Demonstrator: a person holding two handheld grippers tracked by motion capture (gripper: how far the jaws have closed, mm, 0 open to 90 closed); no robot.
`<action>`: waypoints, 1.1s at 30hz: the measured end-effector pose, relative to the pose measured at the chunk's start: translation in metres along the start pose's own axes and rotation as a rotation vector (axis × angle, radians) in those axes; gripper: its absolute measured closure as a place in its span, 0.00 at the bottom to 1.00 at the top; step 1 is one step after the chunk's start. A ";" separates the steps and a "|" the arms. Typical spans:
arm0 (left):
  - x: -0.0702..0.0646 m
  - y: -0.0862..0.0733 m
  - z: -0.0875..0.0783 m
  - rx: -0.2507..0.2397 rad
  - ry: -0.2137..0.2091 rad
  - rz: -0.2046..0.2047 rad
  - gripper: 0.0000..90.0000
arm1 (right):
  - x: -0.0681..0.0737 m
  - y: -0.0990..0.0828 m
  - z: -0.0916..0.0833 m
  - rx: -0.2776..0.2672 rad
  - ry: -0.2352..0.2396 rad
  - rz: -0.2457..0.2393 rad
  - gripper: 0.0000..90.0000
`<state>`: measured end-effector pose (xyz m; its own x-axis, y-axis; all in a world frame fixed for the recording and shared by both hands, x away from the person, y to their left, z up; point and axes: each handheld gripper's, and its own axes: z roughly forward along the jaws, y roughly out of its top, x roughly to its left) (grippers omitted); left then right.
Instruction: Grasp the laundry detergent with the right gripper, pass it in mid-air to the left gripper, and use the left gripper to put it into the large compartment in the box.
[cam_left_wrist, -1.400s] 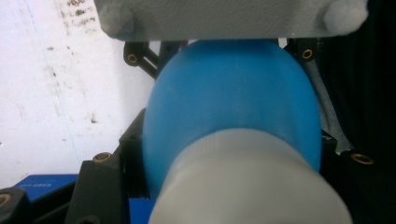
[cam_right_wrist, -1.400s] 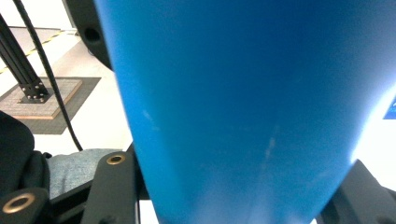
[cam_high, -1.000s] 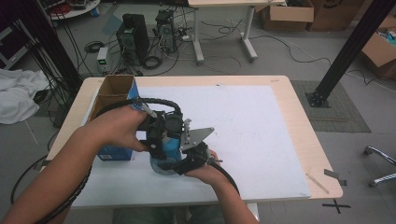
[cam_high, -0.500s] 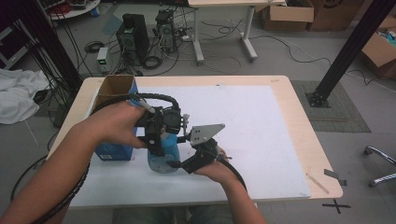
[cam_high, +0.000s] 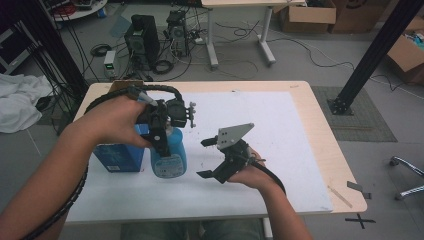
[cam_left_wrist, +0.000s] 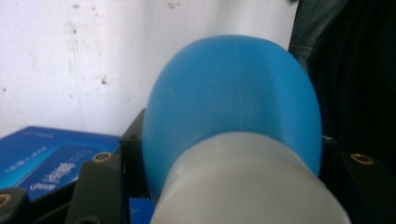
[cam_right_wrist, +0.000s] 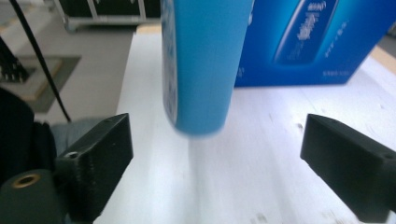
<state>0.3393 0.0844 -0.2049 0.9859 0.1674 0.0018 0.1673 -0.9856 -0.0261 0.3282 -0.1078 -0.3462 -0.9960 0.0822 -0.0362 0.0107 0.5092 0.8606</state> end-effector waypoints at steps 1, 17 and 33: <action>0.005 -0.002 -0.006 -0.008 -0.005 -0.039 0.43 | -0.003 0.002 -0.004 0.055 0.005 0.002 0.04; 0.046 -0.030 -0.077 -0.115 -0.043 -0.412 0.43 | -0.027 0.008 -0.037 0.462 0.022 -0.029 0.00; 0.083 -0.111 -0.128 -0.082 -0.026 -1.083 0.43 | -0.028 0.017 -0.059 0.604 0.024 -0.062 0.00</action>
<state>0.4032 0.2041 -0.0738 0.3145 0.9485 -0.0378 0.9488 -0.3128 0.0433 0.3511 -0.1526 -0.3007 -0.9980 0.0214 -0.0594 -0.0053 0.9092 0.4164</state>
